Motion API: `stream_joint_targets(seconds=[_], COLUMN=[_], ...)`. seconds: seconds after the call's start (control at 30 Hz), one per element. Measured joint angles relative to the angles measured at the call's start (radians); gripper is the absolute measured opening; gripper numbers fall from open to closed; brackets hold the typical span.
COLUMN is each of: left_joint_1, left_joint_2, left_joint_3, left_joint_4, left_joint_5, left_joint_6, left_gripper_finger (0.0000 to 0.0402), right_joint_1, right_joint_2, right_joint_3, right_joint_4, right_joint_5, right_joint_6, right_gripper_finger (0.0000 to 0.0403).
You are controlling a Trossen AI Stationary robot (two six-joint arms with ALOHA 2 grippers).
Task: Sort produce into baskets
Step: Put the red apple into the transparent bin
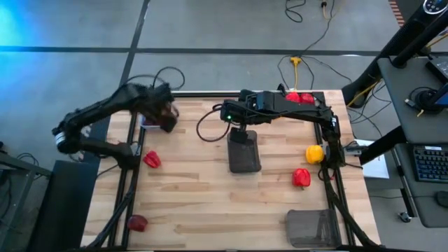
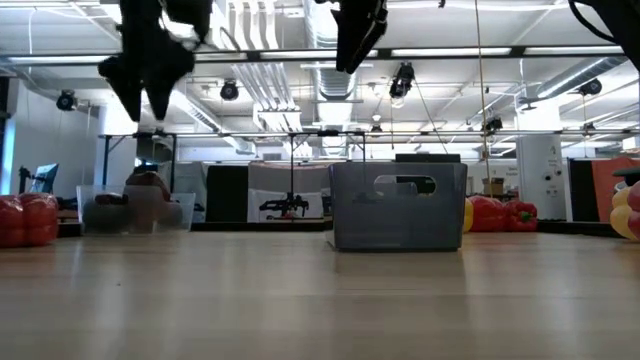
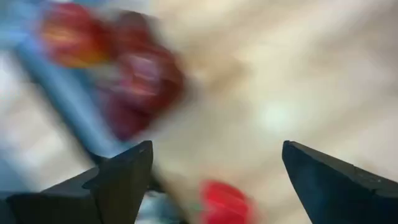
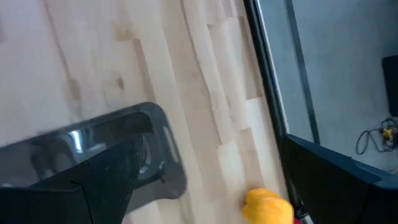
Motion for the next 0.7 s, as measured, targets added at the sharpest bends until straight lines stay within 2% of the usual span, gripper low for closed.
stream_joint_targets(seconds=[0.1,0.17,0.3,0.4,0.53,0.7], left_joint_1=[-0.201,-0.391,-0.805,-1.045,-1.293,-1.481], left_joint_2=[-0.092,-0.128,-0.124,-0.052,0.064,0.199], left_joint_3=[-0.046,-0.071,-0.111,-0.116,-0.116,-0.114], left_joint_4=[0.037,0.095,0.227,0.231,0.266,0.316], left_joint_5=[0.118,0.141,0.068,0.039,0.044,0.126], left_joint_6=[-0.137,-0.244,-0.454,-0.552,-0.561,-0.655], left_gripper_finger=[0.0341,0.0339,0.0331,0.0329,0.0329,0.0333], right_joint_1=[0.035,0.06,0.098,0.116,0.149,0.231], right_joint_2=[0.0,0.0,0.0,0.0,0.0,0.0], right_joint_3=[0.0,-0.002,-0.009,-0.022,-0.048,-0.084], right_joint_4=[0.019,0.053,0.141,0.209,0.264,0.267], right_joint_5=[0.0,0.0,-0.032,-0.082,-0.083,-0.079], right_joint_6=[0.021,0.02,0.001,0.016,0.091,0.218], right_gripper_finger=[0.0368,0.0368,0.0368,0.0368,0.0368,0.0368])
